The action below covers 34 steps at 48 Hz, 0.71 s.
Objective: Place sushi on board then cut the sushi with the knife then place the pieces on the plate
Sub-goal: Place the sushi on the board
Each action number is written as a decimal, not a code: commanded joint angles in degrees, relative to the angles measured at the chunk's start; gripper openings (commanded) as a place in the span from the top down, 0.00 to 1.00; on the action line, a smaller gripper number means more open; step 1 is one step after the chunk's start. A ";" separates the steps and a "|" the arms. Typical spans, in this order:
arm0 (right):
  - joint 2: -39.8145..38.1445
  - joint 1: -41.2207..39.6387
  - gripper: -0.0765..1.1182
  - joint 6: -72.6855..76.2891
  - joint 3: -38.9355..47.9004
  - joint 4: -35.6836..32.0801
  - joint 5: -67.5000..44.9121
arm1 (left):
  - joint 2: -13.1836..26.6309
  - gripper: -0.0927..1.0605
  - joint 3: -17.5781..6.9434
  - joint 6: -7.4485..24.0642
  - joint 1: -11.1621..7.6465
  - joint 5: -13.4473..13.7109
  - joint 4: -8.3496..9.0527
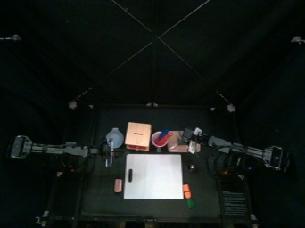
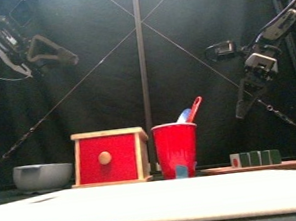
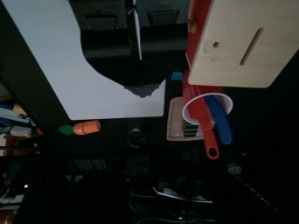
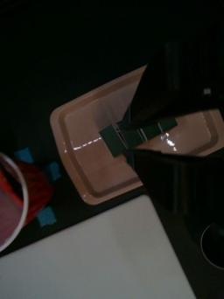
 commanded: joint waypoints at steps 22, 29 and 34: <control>11.07 -1.67 0.14 -15.73 -5.01 1.67 5.45 | 0.18 0.94 -0.97 -0.09 0.88 -0.53 -0.09; 12.04 -5.36 0.14 -22.85 -4.83 5.36 5.27 | 0.18 0.94 -0.97 -0.26 0.88 -0.53 -0.70; 12.04 -7.91 0.14 -27.60 -4.57 8.44 5.01 | 0.18 0.94 -0.97 -0.26 0.97 -0.53 -1.67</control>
